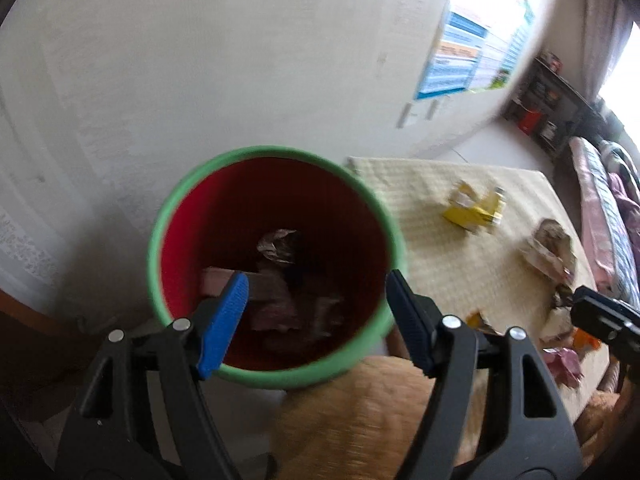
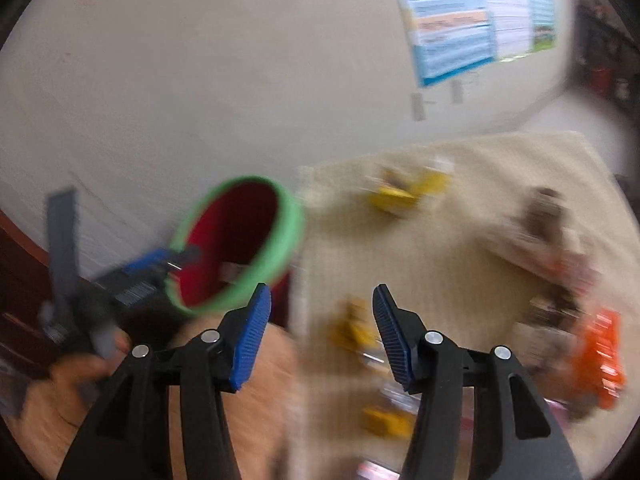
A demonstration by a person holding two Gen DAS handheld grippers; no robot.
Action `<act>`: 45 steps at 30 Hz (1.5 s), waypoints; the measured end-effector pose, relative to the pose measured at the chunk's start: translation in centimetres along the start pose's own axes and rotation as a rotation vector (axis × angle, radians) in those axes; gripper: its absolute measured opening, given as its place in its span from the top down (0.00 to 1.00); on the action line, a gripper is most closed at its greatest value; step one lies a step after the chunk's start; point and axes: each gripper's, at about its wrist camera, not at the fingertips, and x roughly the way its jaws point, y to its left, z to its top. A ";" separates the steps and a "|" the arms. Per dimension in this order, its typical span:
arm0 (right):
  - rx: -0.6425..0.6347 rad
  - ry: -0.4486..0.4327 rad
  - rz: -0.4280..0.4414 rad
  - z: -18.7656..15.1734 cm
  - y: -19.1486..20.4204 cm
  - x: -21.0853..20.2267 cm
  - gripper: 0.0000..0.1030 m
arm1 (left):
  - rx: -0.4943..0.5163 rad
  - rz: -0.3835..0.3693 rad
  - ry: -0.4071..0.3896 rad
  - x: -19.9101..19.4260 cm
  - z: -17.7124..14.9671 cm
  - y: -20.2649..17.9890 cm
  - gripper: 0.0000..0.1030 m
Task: Collect trash
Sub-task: 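Grasp the pink foil bag with the right tool while the left tool approaches a yellow wrapper, then grasp the yellow candy wrapper with the left tool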
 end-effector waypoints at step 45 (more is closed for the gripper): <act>0.186 0.105 -0.221 -9.2 -14.3 -1.1 0.76 | 0.370 -0.303 0.416 4.8 -10.4 -18.7 0.42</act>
